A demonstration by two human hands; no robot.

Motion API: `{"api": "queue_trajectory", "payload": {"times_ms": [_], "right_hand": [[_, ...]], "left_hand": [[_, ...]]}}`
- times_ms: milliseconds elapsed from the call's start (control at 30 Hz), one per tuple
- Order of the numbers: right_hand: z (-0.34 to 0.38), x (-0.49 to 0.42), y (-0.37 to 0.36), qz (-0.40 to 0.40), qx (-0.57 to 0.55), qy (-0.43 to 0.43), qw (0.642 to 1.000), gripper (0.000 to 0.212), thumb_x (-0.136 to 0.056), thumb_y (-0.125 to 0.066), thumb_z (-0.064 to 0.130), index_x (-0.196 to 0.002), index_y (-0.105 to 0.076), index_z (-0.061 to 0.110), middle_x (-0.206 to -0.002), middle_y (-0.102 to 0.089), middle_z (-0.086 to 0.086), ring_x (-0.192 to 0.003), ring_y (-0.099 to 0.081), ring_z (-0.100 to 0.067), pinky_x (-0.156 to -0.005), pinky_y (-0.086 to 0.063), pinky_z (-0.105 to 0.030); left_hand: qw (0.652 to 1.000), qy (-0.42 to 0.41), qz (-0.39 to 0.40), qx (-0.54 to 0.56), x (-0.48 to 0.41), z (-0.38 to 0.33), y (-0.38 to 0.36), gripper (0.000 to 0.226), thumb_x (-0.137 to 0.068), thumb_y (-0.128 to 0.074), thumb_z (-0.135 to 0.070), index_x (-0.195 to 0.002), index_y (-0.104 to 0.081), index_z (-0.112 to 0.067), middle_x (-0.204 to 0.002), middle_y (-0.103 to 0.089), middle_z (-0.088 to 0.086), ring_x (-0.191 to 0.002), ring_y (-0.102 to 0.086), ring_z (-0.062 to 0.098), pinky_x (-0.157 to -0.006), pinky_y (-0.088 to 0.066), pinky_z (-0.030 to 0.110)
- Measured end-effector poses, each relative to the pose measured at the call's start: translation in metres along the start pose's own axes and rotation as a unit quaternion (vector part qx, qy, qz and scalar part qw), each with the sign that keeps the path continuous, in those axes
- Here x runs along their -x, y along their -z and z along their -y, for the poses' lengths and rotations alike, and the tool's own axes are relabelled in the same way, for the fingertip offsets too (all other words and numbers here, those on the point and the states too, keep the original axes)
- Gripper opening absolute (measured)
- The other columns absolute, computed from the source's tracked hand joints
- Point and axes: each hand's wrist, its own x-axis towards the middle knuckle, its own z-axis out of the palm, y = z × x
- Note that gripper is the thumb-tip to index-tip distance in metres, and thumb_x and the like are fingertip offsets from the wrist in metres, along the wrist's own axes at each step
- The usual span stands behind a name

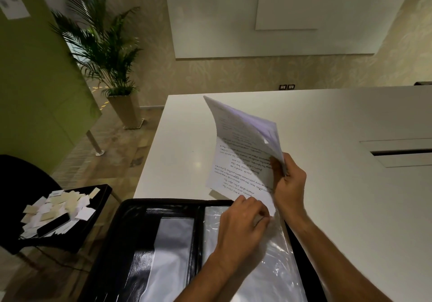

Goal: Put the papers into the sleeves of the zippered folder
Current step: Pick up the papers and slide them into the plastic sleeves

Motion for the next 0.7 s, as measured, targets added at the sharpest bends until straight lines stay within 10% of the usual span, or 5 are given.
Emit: {"api": "queue_trajectory", "payload": {"times_ms": [467,700], "right_hand": [[-0.008,-0.004,0.003,0.140,-0.097,-0.104,0.980,0.025,-0.109,-0.068,0.033,-0.132,-0.075,0.026,-0.119,-0.083,-0.004,-0.105,-0.082,-0.026,-0.080,-0.070,-0.041],[-0.006,-0.004,0.009,0.127,0.010,-0.054,0.990,0.048,-0.105,-0.056,-0.005,-0.115,-0.077,0.038,-0.105,-0.083,0.012,-0.092,-0.078,-0.008,-0.072,-0.060,-0.016]], "left_hand": [[0.993,0.086,0.078,-0.008,-0.020,0.011,0.015,0.024,-0.102,-0.067,-0.051,-0.094,-0.069,-0.028,-0.096,-0.069,-0.014,-0.100,-0.051,0.007,-0.079,-0.055,0.034],[0.983,0.055,0.136,-0.112,-0.014,0.020,0.017,0.032,-0.097,-0.066,-0.052,-0.104,-0.081,-0.025,-0.114,-0.054,-0.005,-0.110,-0.047,0.016,-0.090,-0.050,0.035]]}}
